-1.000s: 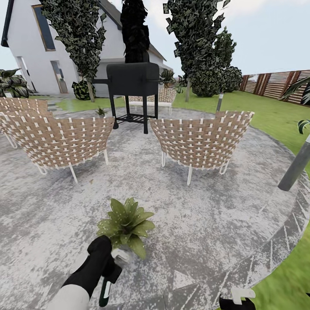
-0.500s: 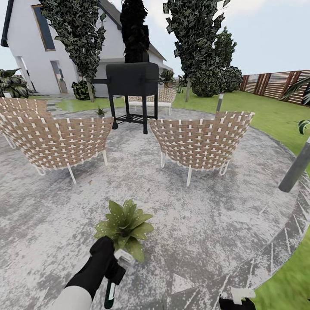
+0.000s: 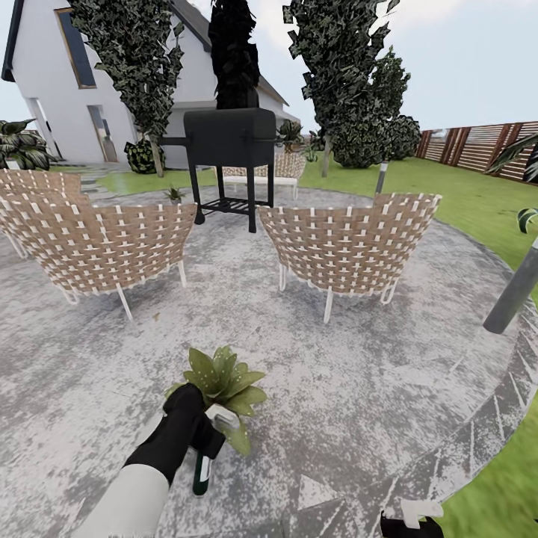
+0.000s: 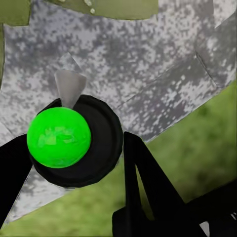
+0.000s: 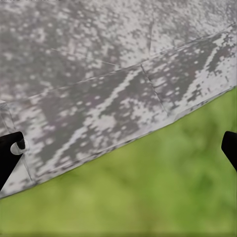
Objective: Pick up the pesticide atomizer in the garden and spray insectifuge to fully cover both potted plants in the garden.
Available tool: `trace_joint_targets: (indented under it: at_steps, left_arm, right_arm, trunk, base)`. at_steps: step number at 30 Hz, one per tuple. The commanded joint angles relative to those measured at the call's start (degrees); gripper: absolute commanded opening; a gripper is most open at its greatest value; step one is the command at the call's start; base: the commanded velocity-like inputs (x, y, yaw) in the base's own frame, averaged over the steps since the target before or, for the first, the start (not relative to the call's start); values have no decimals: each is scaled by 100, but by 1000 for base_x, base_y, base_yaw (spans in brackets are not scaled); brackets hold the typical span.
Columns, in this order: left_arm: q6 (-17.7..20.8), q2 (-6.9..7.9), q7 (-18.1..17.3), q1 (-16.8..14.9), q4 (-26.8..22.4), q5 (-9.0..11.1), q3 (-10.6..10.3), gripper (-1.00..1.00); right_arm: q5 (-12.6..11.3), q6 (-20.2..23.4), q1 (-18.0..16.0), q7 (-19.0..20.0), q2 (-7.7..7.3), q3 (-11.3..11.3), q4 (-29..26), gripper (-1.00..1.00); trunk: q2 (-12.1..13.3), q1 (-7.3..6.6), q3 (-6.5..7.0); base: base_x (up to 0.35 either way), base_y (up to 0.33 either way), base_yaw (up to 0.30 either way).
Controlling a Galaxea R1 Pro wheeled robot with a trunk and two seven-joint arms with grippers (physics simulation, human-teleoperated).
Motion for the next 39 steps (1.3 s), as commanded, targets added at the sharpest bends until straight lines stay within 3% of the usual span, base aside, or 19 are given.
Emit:
trace_joint_targets:
  at_steps: [1, 11, 24, 29, 33, 37, 39]
  left_arm:
    - [16, -7, -64, -17, -3, -58, 24, -100]
    - [3, 11, -69, 71, 16, -86, 57, -100]
    - [-57, 73, -54, 112, 22, -100, 44, -100]
    - [-88, 312, -60, 366, 18, -102, 45, -100]
    - [-178, 623, -59, 409, 24, -94, 42, -100]
    - [-773, 822, -41, 484, 25, -87, 81, -100]
    - [-1209, 860, -35, 521, 25, -42, 363, -100]
  right_arm:
    - [-28, -12, -2, -22, 0, 48, 4, 100]
    - [-29, -12, -3, -22, 0, 48, 4, 100]
    - [-28, -12, -2, -22, 0, 48, 4, 100]
    - [-29, -12, -3, -22, 0, 48, 4, 100]
    - [-22, -16, -3, 5, 1, 54, 2, 100]
    - [59, -21, -3, 25, 8, 90, -29, 100]
    - [207, -21, -4, 29, 4, 91, -76, 100]
  trunk:
    - [-2, -1, -5]
    - [-2, -1, -5]
    - [-2, -1, -5]
    - [-2, -1, -5]
    - [-2, -1, -5]
    - [-2, -1, -5]
    - [-2, -1, -5]
  base:
    - [0, 0, 0]
    - [-180, 10, 0]
    - [-291, 187, 0]
    - [-286, 185, 0]
    - [-263, 162, 0]
    - [-83, 61, 0]
    - [-13, 10, 0]
